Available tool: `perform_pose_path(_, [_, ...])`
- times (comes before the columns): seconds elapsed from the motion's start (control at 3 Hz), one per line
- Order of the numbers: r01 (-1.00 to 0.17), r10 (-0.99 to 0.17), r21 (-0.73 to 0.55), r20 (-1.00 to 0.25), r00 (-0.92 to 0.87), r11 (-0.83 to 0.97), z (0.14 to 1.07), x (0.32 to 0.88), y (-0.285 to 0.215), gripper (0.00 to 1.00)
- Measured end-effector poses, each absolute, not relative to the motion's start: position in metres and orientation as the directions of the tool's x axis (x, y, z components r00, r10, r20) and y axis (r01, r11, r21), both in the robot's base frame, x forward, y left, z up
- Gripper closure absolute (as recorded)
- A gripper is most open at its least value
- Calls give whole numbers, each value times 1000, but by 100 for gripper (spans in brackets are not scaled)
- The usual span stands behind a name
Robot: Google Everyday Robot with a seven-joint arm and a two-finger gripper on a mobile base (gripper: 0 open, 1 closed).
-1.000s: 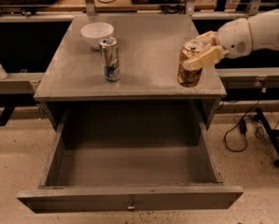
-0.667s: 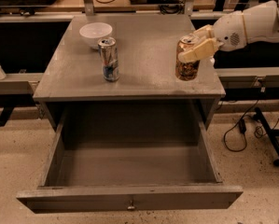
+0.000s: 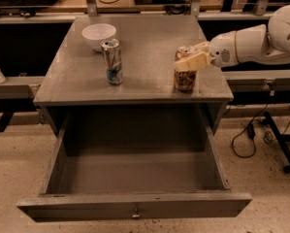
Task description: Pick orange can from top drawer and place on counter
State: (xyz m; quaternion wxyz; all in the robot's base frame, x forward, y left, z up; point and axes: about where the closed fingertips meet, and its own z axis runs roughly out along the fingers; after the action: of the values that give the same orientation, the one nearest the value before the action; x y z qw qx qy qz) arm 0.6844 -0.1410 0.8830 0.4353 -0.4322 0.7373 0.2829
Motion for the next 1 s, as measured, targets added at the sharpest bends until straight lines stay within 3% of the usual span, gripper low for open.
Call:
perform_pose_path(0.67, [-884, -391, 41, -887, -247, 466, 889, 684, -141, 12])
perform_pose_path(1.0, [-885, -391, 43, -886, -248, 464, 888, 685, -139, 0])
